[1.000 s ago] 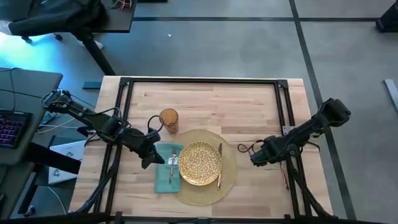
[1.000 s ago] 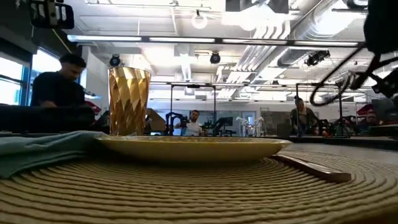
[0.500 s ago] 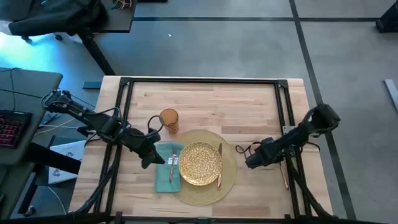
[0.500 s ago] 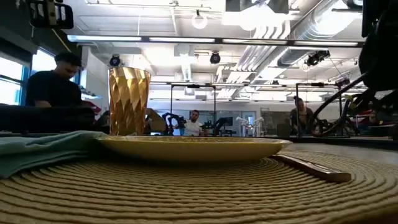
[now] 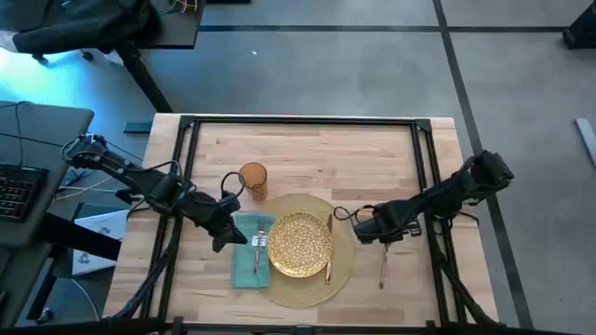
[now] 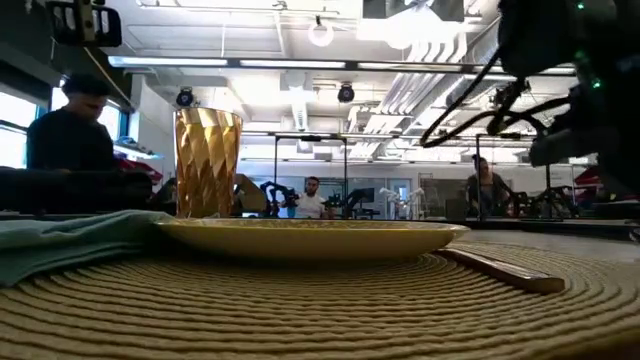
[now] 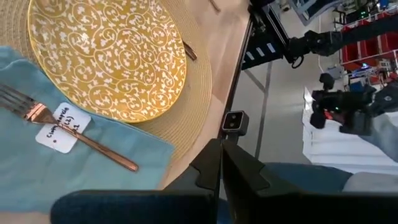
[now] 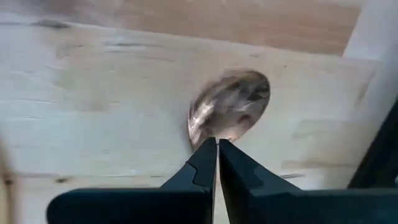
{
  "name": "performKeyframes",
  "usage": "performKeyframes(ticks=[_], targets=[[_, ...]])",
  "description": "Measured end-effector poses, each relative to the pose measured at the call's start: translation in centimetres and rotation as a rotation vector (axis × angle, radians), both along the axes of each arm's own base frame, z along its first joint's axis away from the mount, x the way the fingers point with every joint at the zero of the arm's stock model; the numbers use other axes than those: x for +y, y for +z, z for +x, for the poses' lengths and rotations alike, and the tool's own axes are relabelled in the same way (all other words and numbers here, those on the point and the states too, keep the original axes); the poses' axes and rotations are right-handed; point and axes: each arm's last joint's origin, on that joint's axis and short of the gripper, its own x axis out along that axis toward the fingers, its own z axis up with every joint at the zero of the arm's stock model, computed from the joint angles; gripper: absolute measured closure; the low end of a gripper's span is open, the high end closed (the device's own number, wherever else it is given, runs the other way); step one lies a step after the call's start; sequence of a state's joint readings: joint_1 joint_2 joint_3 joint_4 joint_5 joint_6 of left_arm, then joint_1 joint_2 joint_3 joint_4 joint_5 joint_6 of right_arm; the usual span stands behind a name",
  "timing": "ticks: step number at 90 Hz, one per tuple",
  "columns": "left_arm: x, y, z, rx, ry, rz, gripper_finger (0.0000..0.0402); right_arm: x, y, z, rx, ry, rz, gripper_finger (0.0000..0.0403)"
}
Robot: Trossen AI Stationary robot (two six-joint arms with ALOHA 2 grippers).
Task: Set table place
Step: Put the spoon to the right of the knife on the mat
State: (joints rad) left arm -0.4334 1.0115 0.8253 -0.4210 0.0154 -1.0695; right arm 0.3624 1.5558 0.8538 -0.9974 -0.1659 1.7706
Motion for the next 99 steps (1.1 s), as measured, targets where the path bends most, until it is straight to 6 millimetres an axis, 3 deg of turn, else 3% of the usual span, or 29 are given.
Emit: performKeyframes(ticks=[12,24,34,47,59,71,78,99], targets=[[0.0,0.0,0.0,0.0,0.0,0.0,0.0401,0.6,1.7,0.2,-0.079,-0.008,0.03,0.0399],[0.0,0.0,0.0,-0.001,0.005,0.003,0.0401,2.6,2.0,0.2,-0.16,-0.04,0.055,0.0369],[0.0,0.0,0.0,-0.004,0.01,0.008,0.0401,3.7,1.1,-0.4,-0.141,-0.079,0.029,0.0332],[0.0,0.0,0.0,-0.013,0.01,0.025,0.0401,3.8,-0.9,-1.6,-0.089,-0.115,0.02,0.0311],[0.0,0.0,0.0,-0.012,0.009,0.025,0.0401,3.2,-2.8,-2.1,-0.143,-0.131,0.056,0.0328],[0.0,0.0,0.0,-0.007,-0.012,0.014,0.0401,2.7,-4.1,-2.4,-0.196,-0.186,0.092,0.0374],[0.0,0.0,0.0,-0.006,-0.016,0.01,0.0402,2.7,-4.2,-2.3,-0.208,-0.187,0.092,0.0395],[0.0,0.0,0.0,-0.008,-0.012,0.011,0.0402,3.1,-2.5,-1.5,-0.269,-0.147,0.025,0.0402]])
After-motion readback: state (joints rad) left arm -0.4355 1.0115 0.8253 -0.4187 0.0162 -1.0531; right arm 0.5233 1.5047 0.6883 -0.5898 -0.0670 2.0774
